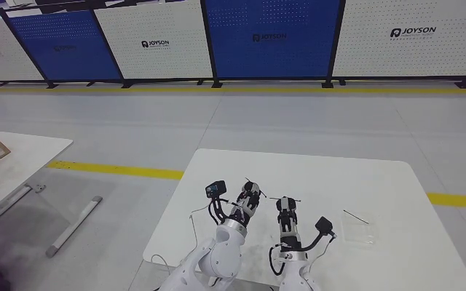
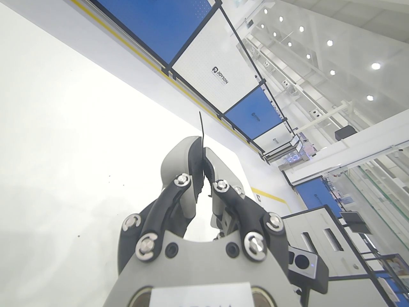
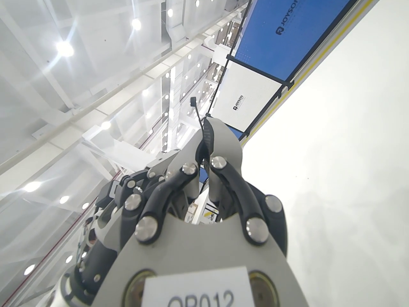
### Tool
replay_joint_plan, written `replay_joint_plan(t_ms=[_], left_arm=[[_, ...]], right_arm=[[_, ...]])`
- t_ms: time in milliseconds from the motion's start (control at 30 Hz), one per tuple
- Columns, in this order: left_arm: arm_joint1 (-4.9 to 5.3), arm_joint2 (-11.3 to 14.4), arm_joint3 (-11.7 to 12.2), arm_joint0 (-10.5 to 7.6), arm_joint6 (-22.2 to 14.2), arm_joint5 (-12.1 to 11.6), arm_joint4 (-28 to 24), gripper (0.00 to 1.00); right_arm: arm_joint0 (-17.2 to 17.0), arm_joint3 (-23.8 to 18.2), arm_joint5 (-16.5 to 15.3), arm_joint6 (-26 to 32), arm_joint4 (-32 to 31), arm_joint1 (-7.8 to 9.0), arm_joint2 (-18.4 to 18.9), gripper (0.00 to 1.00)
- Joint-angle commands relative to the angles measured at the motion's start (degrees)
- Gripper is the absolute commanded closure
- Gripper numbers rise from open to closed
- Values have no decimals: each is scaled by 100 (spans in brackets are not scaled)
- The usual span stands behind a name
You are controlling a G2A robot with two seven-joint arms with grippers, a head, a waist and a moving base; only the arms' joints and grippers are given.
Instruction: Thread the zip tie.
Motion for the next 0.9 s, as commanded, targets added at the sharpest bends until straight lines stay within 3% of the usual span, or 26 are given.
replay_joint_plan(t_ms=[0, 133, 533, 867], left_arm=[[0, 0, 0, 0, 0, 0, 0, 100], [0, 0, 0, 0, 0, 0, 0, 100], [0, 0, 0, 0, 0, 0, 0, 100], [0, 0, 0, 0, 0, 0, 0, 100]], right_arm=[[0, -1, 0, 2, 2, 0, -1, 100], [-5, -32, -32, 64, -15, 5, 22, 100], [-51, 170, -591, 123, -36, -10, 168, 100], [-20, 255, -629, 108, -39, -70, 162, 100]])
